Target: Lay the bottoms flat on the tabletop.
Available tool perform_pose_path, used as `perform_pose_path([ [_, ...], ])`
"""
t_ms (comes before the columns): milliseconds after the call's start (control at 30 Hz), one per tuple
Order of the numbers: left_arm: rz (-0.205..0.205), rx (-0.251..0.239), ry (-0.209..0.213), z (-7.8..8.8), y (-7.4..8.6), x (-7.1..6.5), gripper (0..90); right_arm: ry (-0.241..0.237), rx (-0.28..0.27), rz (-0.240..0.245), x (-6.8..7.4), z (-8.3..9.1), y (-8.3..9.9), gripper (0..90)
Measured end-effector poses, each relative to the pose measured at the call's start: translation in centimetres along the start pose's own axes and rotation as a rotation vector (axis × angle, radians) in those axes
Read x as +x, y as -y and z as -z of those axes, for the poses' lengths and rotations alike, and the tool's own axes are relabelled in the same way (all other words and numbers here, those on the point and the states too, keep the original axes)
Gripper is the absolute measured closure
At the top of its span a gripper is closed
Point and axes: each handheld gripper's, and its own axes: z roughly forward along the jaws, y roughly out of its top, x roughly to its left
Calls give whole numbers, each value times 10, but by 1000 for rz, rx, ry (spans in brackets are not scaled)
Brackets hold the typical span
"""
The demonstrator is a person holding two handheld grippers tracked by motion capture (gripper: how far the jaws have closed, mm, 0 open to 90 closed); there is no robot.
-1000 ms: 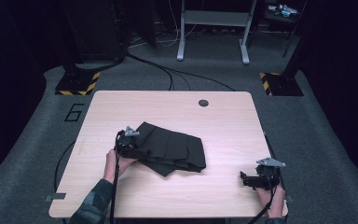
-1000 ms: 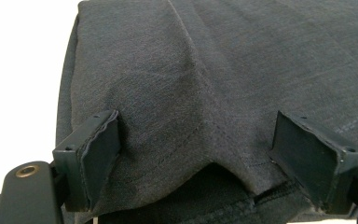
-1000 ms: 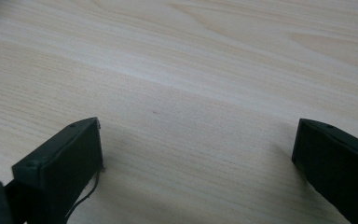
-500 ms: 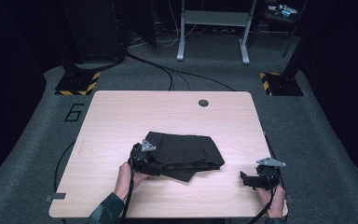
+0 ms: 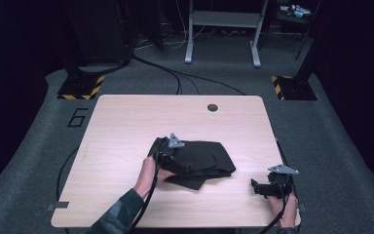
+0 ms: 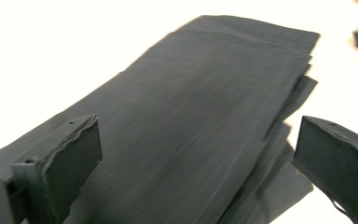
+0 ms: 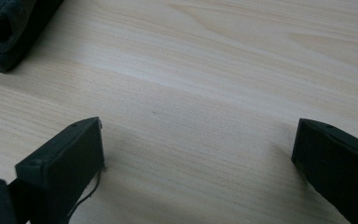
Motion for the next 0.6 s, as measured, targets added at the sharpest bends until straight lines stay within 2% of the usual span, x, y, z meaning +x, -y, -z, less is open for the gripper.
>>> perform_pose_path([
  [33,-19,11,12,-6,-2,-3,0,0,0,0,0,0,0,17],
  [67,-38,41,41,-19,-7,-10,0,1,-1,-1,0,0,0,17],
  [167,-85,82,58,-42,-11,-25,0,1,-1,0,0,0,0,18],
  [200,-100,99,59,-50,-12,-30,1,0,0,2,0,0,0,18],
  [267,-145,128,21,-62,-14,-38,11,0,0,2,0,0,0,19],
  [300,-159,137,8,-64,-15,-39,41,1,-1,0,0,0,0,19],
  [333,-176,139,-25,-67,-17,-40,109,0,0,2,0,0,0,19],
  [400,-189,152,-30,-68,-17,-40,180,0,0,3,0,0,0,19],
  [433,-193,152,-40,-69,-17,-39,180,0,0,3,0,0,0,19],
  [467,-198,160,-42,-70,-17,-37,244,-1,0,3,0,0,0,19],
  [600,-194,160,-42,-69,-19,-34,360,-1,0,3,0,0,0,20],
])
